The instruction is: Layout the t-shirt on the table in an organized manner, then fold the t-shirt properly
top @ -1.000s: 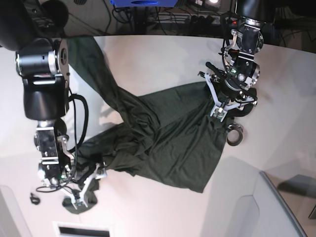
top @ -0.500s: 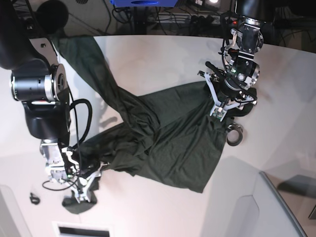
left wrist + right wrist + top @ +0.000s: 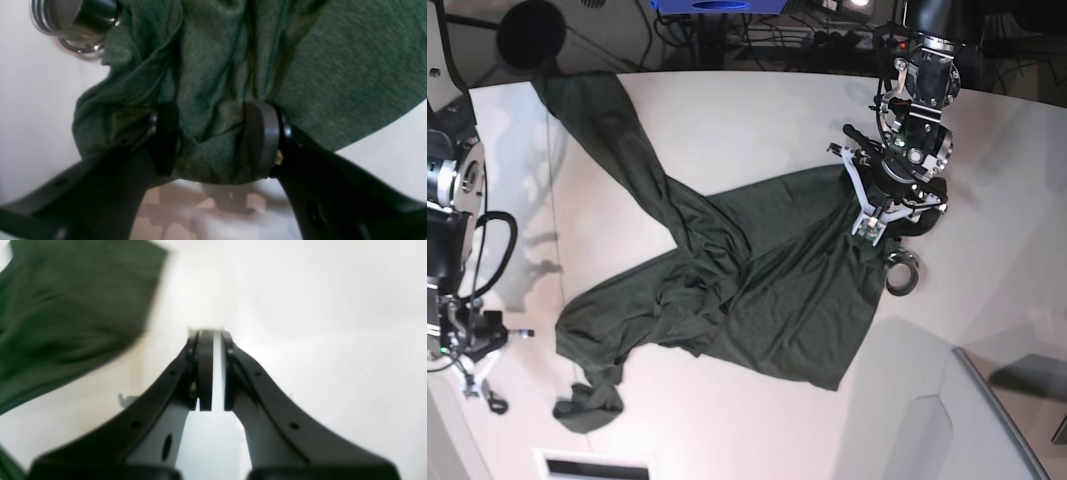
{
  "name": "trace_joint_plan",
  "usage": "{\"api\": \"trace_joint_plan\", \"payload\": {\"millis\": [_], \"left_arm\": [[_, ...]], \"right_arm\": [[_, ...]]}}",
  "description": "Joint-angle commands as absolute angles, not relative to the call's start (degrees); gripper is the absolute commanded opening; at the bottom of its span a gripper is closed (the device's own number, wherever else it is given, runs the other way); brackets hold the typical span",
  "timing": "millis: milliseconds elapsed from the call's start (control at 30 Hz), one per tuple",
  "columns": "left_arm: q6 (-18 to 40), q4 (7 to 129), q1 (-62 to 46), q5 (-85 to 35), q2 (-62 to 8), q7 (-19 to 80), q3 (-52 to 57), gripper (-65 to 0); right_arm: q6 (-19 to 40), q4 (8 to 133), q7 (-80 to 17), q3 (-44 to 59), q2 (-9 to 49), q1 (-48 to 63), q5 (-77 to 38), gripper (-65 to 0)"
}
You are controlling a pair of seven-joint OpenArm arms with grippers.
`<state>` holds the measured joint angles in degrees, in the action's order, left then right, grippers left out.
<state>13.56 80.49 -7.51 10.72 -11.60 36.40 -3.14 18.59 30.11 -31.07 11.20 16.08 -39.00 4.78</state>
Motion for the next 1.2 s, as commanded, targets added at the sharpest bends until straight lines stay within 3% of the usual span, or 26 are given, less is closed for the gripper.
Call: {"api": "trace_joint_plan", "payload": {"millis": [0, 200, 300, 633, 700, 800, 867, 1167], "left_arm": [[14.3, 80.7, -7.6, 11.3, -11.8, 38.2, -3.1, -33.1], [14.3, 80.7, -7.6, 11.3, -11.8, 38.2, -3.1, -33.1], [14.2, 80.7, -7.6, 11.3, -11.8, 38.2, -3.0, -33.1], [14.1, 80.6, -8.3, 11.3, -12.6, 38.2, -3.0, -33.1], [14.1, 80.6, -8.3, 11.3, -12.7, 38.2, -3.0, -33.1], [14.1, 80.7, -8.3, 11.3, -12.7, 38.2, -3.0, -33.1], [14.1, 80.7, -8.3, 11.3, -12.7, 38.2, -3.0, -33.1], [14.1, 80.7, -8.1, 11.3, -12.4, 38.2, -3.0, -33.1]], "right_arm": [[18.7, 31.4, -30.5, 12.2, 16.6, -40.3, 4.5, -59.3], [24.2, 35.1, -33.9, 8.8, 10.0, -39.2, 4.5, -30.5], [22.5, 40.5, -34.2, 6.0, 5.1, -37.9, 4.5, -21.9], [20.2, 47.7, -44.9, 1.1, -5.9, -36.7, 4.5, -20.9], [20.2, 54.9, -48.7, -1.9, -6.8, -34.0, 4.5, -16.4], [19.8, 61.6, -52.1, -4.8, -7.5, -30.6, 3.7, -4.4], [19.7, 61.0, -52.8, -3.4, -7.5, -30.5, 1.0, 0.0], [18.2, 51.2, -49.5, 1.0, -7.4, -31.2, -3.6, 0.0]]}}
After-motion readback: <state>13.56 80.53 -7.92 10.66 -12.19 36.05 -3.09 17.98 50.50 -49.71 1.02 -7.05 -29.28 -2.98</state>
